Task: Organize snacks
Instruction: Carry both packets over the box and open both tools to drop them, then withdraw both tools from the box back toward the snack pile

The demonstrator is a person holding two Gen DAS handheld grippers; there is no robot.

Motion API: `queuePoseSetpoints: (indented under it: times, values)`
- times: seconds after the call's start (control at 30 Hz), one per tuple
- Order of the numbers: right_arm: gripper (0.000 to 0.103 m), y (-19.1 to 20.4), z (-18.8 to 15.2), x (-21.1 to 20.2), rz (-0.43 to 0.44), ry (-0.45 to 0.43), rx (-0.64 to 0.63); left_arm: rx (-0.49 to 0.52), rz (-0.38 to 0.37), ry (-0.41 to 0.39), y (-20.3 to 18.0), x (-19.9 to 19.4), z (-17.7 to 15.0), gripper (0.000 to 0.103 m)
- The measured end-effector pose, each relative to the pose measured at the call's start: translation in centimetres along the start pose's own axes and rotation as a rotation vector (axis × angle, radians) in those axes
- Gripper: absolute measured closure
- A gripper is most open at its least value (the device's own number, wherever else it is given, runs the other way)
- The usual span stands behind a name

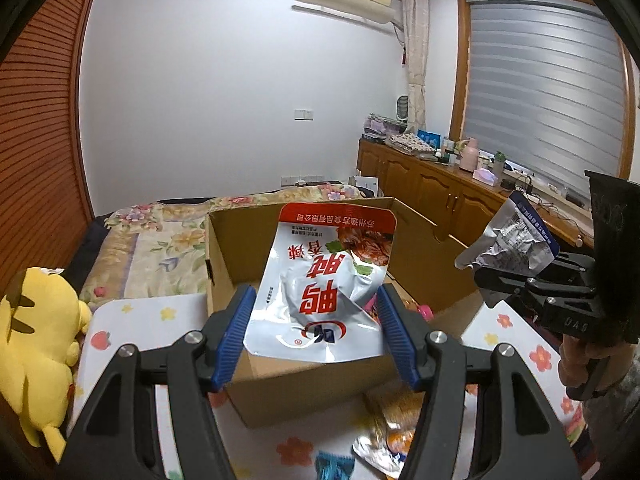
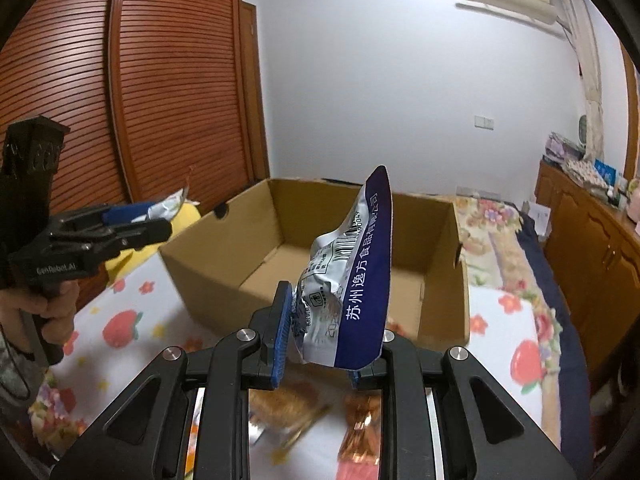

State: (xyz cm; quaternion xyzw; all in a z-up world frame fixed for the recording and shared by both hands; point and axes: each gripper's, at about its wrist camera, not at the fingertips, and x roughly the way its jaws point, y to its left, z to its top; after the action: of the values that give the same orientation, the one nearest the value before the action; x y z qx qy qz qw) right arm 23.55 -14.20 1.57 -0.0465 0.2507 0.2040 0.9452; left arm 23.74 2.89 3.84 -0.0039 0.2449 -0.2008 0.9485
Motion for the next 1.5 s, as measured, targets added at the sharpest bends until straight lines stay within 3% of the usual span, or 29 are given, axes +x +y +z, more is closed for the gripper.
queuePoseSetpoints:
  times: [0.6, 1.23, 1.4, 1.5]
  values:
    - [0.081, -2.5, 0.3, 6.8, -0.007, 0.084, 0.021, 0.003, -0.010, 0.041, 0.7, 5.5, 0.7, 0.041]
    - [0.081, -1.9, -0.1, 6.3, 0.005, 0.091, 0.028, 0.030, -0.005, 0.085, -0.1, 6.2, 0.6, 0.040]
    - [0.081, -1.7, -0.5, 5.8, 0.012, 0.091, 0.039, 0.024, 0.010, 0.072, 0.2, 5.8, 0.8, 0.024]
    - [0.081, -1.7, -0.8, 5.4, 0.011, 0.091, 0.042, 0.024, 0.011, 0.070, 0.1, 5.4, 0.7, 0.024]
